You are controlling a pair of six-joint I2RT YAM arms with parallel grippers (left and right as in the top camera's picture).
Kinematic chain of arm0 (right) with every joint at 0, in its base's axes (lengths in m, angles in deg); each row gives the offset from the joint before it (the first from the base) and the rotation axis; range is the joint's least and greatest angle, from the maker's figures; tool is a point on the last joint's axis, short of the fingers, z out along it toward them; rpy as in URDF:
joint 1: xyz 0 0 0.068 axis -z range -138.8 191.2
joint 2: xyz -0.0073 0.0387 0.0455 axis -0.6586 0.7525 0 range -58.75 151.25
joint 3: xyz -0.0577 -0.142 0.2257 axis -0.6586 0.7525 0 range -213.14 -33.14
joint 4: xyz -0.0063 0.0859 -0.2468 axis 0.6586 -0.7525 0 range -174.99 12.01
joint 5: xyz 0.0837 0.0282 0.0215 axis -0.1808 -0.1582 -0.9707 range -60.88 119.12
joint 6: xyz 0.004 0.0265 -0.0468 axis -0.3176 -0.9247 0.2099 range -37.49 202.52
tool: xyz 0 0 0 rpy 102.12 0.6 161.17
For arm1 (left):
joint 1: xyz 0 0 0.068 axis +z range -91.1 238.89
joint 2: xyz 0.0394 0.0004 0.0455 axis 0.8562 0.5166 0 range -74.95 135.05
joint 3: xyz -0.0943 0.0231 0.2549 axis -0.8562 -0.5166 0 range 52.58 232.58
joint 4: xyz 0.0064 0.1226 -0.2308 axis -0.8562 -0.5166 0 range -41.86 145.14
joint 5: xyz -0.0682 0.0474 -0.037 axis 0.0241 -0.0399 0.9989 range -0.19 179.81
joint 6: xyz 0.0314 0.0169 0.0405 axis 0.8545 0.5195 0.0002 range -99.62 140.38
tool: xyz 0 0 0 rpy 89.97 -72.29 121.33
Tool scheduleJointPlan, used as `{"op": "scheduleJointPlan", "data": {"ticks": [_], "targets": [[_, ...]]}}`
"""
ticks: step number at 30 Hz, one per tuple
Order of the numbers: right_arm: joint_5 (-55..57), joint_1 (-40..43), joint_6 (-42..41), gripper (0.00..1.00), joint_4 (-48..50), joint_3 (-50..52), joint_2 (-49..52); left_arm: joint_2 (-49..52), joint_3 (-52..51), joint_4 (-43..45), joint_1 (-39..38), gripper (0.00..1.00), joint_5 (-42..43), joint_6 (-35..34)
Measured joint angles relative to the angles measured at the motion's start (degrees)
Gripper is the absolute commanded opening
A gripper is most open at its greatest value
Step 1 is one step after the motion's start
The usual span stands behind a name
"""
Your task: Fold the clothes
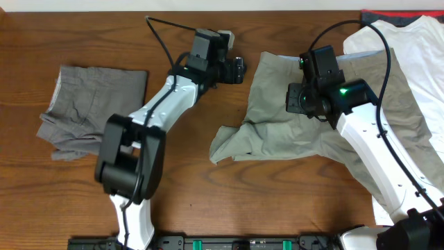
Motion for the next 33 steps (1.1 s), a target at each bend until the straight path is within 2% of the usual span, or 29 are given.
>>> {"op": "scheduleJointPlan", "data": {"ticks": [2,6,11,18,20,24,33], "targets": [[0.0,0.0,-1.4,0.04,0.6,0.0,0.0,2.1,0.0,1.8,-0.1,0.60,1.1,-1.0],[-0.6,0.0,-1.9,0.02,7.8,0.0,0.9,3.9,0.0,-0.6,-0.5,0.45,2.6,-1.9],[-1.8,0.0,-2.8,0.01,22.4,0.0,8.2,2.8,0.1,-9.7,-0.4,0.39,2.5,-1.6],[-3.8,1.3,-7.3,0.01,38.7,0.0,24.9,-7.3,0.0,-30.1,1.3,0.40,-5.8,3.7],[-3.9,2.5,-9.6,0.01,41.1,0.0,28.9,-11.8,0.0,-34.3,1.5,0.46,-9.2,4.8],[-4.5,5.1,-14.0,0.01,43.9,0.0,34.1,-20.7,0.1,-39.4,1.5,0.54,-15.0,6.3],[-7.7,6.9,-21.6,0.01,52.1,-2.7,38.9,-31.4,0.2,-42.3,1.8,0.58,-20.0,7.1]]}}
